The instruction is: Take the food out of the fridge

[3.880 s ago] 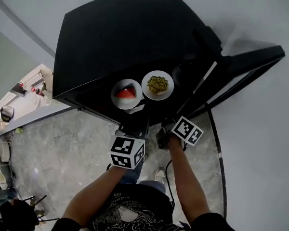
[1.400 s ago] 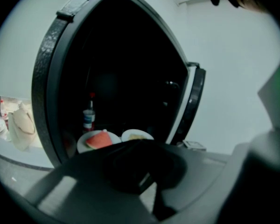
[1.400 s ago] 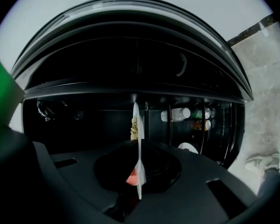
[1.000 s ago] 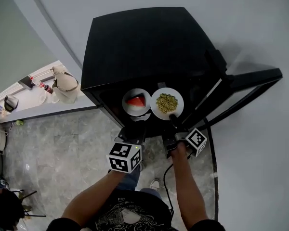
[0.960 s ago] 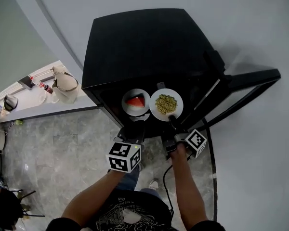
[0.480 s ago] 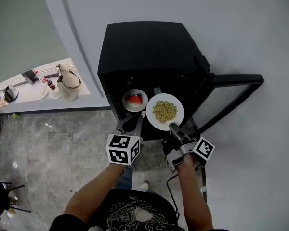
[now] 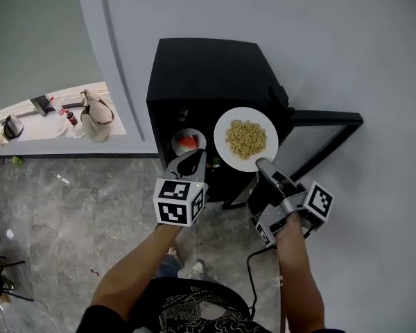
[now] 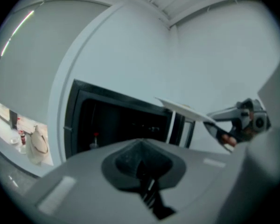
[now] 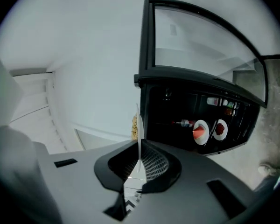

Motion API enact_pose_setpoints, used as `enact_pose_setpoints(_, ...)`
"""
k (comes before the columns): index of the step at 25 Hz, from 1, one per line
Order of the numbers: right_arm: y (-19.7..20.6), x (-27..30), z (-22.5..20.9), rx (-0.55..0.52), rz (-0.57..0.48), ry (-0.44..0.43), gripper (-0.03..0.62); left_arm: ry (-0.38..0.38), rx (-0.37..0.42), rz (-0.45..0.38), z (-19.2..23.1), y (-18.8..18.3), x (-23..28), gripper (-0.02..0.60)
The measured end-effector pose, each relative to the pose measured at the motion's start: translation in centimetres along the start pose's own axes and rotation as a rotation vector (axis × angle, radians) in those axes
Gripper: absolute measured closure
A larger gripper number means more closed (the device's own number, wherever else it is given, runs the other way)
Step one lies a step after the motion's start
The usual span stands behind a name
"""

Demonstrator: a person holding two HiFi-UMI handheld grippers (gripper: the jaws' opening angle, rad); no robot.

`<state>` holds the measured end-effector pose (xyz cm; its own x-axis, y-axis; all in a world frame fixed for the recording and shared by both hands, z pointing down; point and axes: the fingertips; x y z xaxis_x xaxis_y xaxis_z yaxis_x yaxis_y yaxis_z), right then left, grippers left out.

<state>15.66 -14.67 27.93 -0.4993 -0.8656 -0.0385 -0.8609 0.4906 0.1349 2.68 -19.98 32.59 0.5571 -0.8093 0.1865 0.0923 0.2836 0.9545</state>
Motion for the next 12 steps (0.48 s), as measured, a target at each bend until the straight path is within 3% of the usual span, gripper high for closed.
enact_pose_setpoints(3,-1.2,1.4,2.5,-0.028,0.004,-0.017,0.586,0.019,0.007,-0.006,0.0,-0.9,0.2,0.580)
enact_pose_setpoints(8,-1.5,1.0,2.5,-0.044,-0.065,-0.030,0.586,0.074,0.044,-0.040,-1.5,0.6,-2.2,0.580)
enact_pose_setpoints(12,-2.0,1.6,1.5,-0.050,-0.125,0.006,0.586,0.121,0.055,-0.067,-2.2,1.2,-3.8,0.580)
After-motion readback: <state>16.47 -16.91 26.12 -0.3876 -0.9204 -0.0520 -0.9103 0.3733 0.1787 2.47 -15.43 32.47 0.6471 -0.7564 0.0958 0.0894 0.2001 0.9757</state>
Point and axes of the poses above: the fingertips, and each gripper's own axes: x forward along the fingers, z to its left, y out of its underside, and after that the axes turned 2 degrees about -x, right-handed
